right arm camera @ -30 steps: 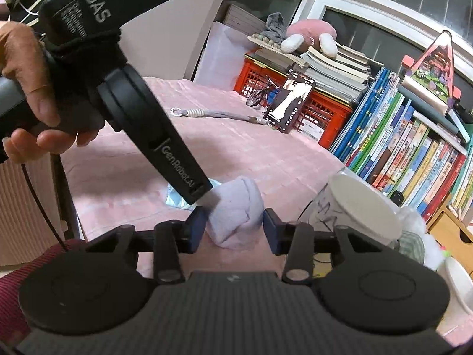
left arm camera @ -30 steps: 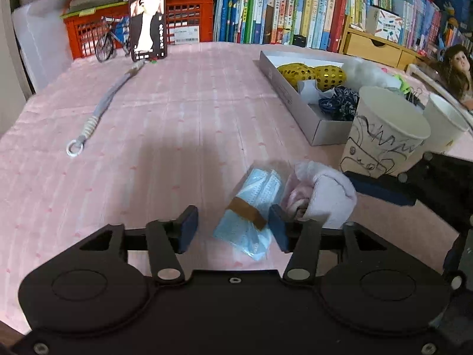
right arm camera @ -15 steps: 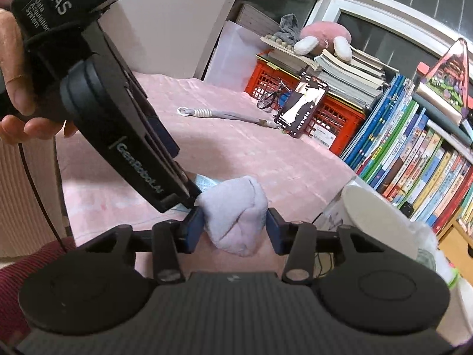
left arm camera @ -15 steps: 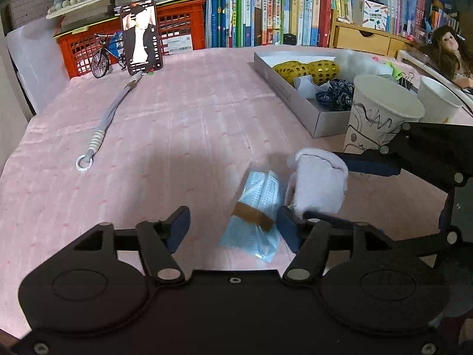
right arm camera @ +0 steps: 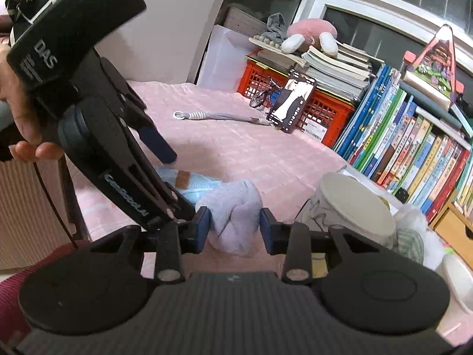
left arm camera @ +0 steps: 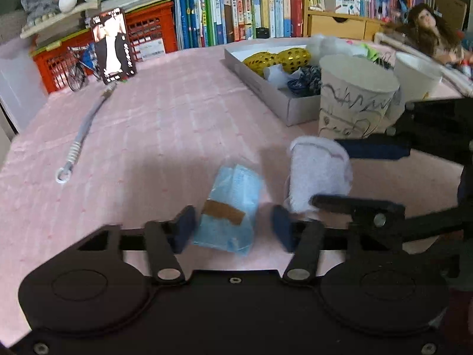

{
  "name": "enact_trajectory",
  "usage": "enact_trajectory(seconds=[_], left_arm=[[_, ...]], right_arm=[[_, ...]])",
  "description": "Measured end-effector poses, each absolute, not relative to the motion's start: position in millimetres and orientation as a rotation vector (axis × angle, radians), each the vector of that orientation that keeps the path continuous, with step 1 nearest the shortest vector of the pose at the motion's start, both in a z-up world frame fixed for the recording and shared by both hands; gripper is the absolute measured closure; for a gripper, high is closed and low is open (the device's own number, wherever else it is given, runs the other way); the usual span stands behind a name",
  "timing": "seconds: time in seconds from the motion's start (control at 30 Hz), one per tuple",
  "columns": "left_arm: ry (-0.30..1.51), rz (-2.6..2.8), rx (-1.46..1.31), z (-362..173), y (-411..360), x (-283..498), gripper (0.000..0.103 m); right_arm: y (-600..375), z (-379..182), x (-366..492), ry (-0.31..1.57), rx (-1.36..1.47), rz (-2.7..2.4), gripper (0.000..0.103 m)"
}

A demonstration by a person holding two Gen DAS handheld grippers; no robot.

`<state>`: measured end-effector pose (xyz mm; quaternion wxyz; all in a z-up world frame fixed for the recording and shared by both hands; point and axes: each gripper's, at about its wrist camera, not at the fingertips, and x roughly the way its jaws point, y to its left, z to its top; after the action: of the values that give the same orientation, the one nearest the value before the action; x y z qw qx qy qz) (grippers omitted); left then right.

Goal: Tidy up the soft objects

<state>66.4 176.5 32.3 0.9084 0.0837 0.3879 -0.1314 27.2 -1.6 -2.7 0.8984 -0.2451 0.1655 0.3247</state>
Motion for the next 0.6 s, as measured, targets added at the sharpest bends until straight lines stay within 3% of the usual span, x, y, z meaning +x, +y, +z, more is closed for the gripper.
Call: enact_trajectory(seconds=[0.6], left_arm=[[0.733,-0.170,0.074,81.1,167.3,61.2,0.067]], right_arm=[[-25.4,28.0,21.7,0.301,-0.378,0.663,0.062]])
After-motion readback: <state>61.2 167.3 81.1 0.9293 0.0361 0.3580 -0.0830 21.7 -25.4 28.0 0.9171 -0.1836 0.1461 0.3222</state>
